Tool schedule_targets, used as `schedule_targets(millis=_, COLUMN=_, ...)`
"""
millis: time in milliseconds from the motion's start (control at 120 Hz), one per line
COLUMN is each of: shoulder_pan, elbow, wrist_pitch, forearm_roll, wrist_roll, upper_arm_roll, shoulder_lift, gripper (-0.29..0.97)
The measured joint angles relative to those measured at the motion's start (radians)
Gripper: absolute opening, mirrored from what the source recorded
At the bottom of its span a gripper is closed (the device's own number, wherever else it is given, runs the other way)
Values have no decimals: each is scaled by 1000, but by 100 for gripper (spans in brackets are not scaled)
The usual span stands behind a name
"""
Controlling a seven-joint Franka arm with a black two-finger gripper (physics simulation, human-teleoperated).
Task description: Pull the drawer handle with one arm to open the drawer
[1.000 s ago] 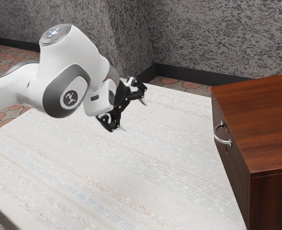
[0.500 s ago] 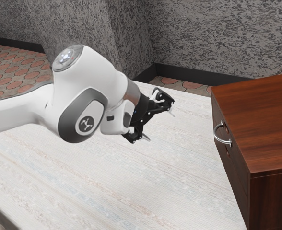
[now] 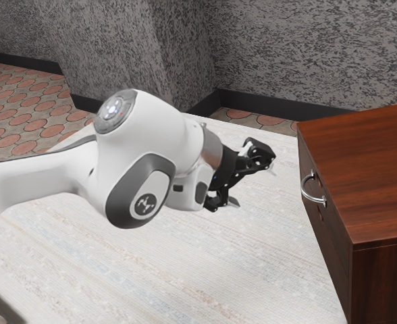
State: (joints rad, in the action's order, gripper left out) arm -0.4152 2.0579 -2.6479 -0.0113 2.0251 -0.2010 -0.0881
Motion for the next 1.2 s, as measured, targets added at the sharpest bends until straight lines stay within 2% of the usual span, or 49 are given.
schedule_targets(millis=150, shoulder_pan=-29, elbow=-1, wrist_pitch=-27, forearm_roll=0, wrist_roll=14, upper_arm_roll=0, shoulder_lift=12, gripper=68)
schedule_targets(millis=850, shoulder_pan=-48, elbow=-19, wrist_pitch=-134, forearm_roll=2, wrist_roll=48, upper_arm_roll=1, shoulder_lift=113, gripper=68)
schedule_targets(millis=1200, shoulder_pan=-45, elbow=-20, wrist_pitch=-159, forearm_roll=2, wrist_roll=55, upper_arm_roll=0, shoulder_lift=129, gripper=68)
